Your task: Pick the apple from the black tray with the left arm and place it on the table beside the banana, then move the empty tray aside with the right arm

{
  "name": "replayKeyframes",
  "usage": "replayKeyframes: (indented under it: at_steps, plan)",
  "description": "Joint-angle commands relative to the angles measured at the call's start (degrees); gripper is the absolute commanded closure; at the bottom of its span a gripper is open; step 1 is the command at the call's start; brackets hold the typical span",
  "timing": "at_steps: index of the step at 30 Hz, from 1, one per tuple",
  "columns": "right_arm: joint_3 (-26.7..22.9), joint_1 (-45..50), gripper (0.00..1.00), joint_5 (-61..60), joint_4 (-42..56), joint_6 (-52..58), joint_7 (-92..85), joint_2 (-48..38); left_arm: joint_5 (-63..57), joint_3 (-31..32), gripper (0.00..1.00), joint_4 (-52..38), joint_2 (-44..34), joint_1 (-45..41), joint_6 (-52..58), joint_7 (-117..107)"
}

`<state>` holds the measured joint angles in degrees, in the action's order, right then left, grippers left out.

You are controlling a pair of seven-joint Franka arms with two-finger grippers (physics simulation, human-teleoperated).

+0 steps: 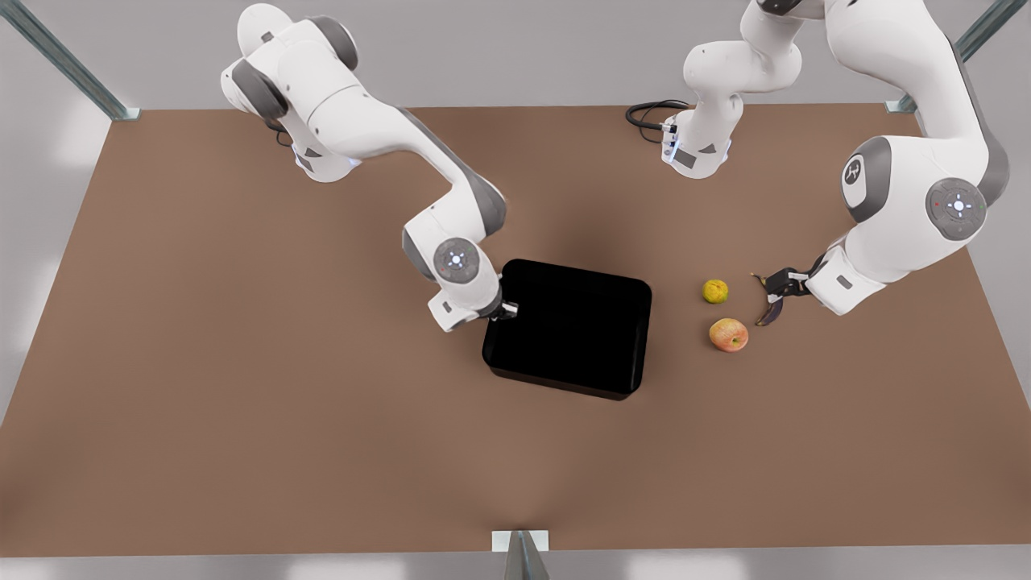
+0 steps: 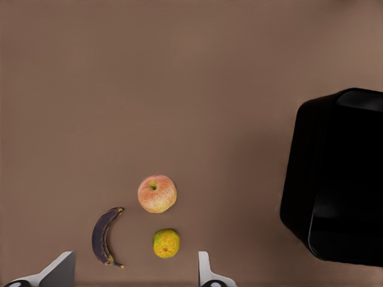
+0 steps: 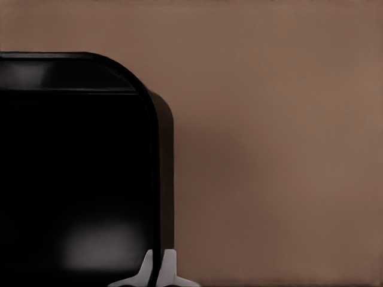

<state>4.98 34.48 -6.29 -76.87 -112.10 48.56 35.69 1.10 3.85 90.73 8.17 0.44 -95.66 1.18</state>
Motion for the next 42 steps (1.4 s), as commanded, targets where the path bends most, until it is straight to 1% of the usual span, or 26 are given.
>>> replayKeyframes:
  at_steps: [1,6,14,16,19,25,29,35,38,42]
  plan:
    - [0.03,-1.08,0.85,0.05,0.05,6.89,-5.67,-1.24,-0.04,0.02,0.0,-0.03,-0.09,0.0,0.03,0.13]
    - [-0.06,-4.68,0.85,-1.36,-0.03,15.24,-12.96,-3.88,-0.04,0.02,0.0,-0.03,0.0,0.0,0.03,0.13]
    - [-0.32,-14.35,0.86,-1.44,0.05,24.56,-28.69,-8.01,-0.04,0.1,0.0,-0.03,0.0,-0.09,0.03,0.13]
    - [-0.32,-17.69,0.86,-1.44,0.05,25.88,-33.79,-8.01,-0.04,0.1,0.0,-0.03,-0.09,-0.09,0.03,0.13]
    - [-0.32,-25.25,0.86,-1.36,0.14,27.73,-43.19,-8.01,-0.04,0.1,0.0,-0.03,-0.35,-0.09,0.12,0.05]
    - [-0.24,-33.86,0.86,0.05,0.23,27.82,-53.65,-8.01,-0.04,0.1,0.0,-0.03,-0.17,-0.17,0.03,0.05]
    - [-0.32,-36.59,0.86,2.77,0.32,27.73,-58.66,-7.83,-0.04,0.1,0.0,-0.03,0.0,-0.17,0.03,0.05]
    - [-0.41,-37.47,0.86,3.56,0.32,27.64,-60.07,-7.48,-0.04,0.1,0.0,-0.03,-0.17,-0.17,0.03,-0.04]
    - [-0.41,-38.43,0.86,3.91,0.32,26.59,-60.6,-3.97,-0.04,0.1,0.0,-0.03,-0.09,-0.17,0.03,-0.04]
    - [-1.91,-38.52,0.86,5.32,1.55,23.07,-62.27,0.25,-0.04,0.1,0.0,0.06,0.0,-0.17,0.03,0.05]
